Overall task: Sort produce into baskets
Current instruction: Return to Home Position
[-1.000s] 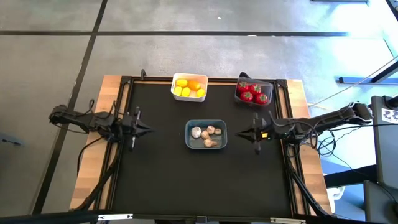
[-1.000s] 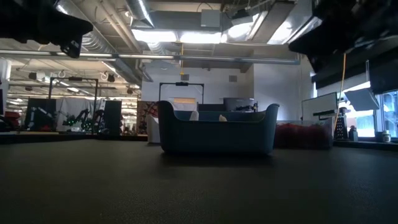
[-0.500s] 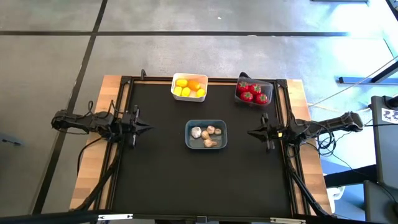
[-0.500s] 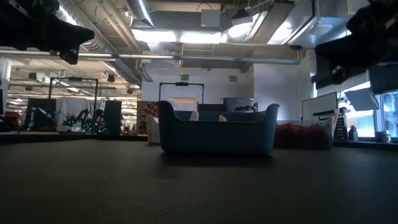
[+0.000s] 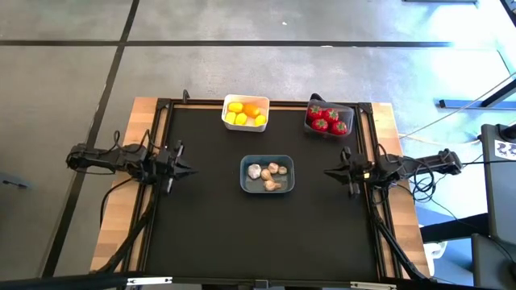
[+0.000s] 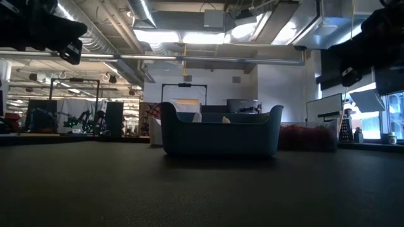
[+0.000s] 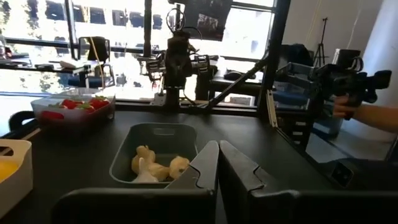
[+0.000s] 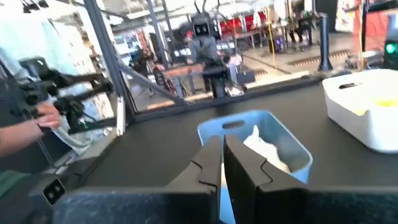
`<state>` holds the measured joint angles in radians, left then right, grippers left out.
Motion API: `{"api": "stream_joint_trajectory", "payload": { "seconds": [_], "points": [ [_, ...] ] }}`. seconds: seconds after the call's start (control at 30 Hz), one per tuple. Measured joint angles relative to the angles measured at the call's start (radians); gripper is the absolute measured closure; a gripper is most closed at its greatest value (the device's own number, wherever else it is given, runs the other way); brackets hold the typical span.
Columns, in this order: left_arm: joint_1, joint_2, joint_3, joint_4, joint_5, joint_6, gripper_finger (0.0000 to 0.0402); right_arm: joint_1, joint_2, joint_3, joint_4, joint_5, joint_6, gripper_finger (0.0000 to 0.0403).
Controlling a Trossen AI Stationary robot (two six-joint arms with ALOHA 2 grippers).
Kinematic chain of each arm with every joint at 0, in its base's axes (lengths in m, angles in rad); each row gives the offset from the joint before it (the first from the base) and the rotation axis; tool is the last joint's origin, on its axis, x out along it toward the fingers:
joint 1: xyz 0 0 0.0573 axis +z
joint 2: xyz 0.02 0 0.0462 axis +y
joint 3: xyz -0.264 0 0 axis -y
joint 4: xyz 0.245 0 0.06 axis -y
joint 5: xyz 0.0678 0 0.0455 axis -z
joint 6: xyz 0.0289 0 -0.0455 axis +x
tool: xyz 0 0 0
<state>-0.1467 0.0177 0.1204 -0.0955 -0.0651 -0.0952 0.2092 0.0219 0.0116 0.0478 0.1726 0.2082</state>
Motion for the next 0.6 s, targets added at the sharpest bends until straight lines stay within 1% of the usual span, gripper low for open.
{"api": "stream_joint_trajectory", "payload": {
  "seconds": [0.27,0.33,0.43,0.53,0.6],
  "points": [
    [0.000,0.000,-0.002,-0.001,-0.030,0.006,0.0399,0.000,0.008,-0.001,0.003,0.016,0.021,0.0381],
    [0.000,0.000,-0.025,0.031,-0.030,0.026,0.0399,0.000,0.009,-0.002,0.003,0.016,0.021,0.0381],
    [0.009,-0.001,-0.107,0.125,-0.030,0.044,0.0399,0.000,0.008,-0.002,0.003,0.017,0.022,0.0381],
    [0.034,0.009,-0.112,0.119,-0.003,0.005,0.0400,0.000,0.008,-0.002,0.004,0.018,0.022,0.0381],
    [0.041,0.002,-0.113,0.117,-0.003,0.005,0.0396,0.000,0.008,-0.002,0.004,0.018,0.022,0.0381]
  ]
}}
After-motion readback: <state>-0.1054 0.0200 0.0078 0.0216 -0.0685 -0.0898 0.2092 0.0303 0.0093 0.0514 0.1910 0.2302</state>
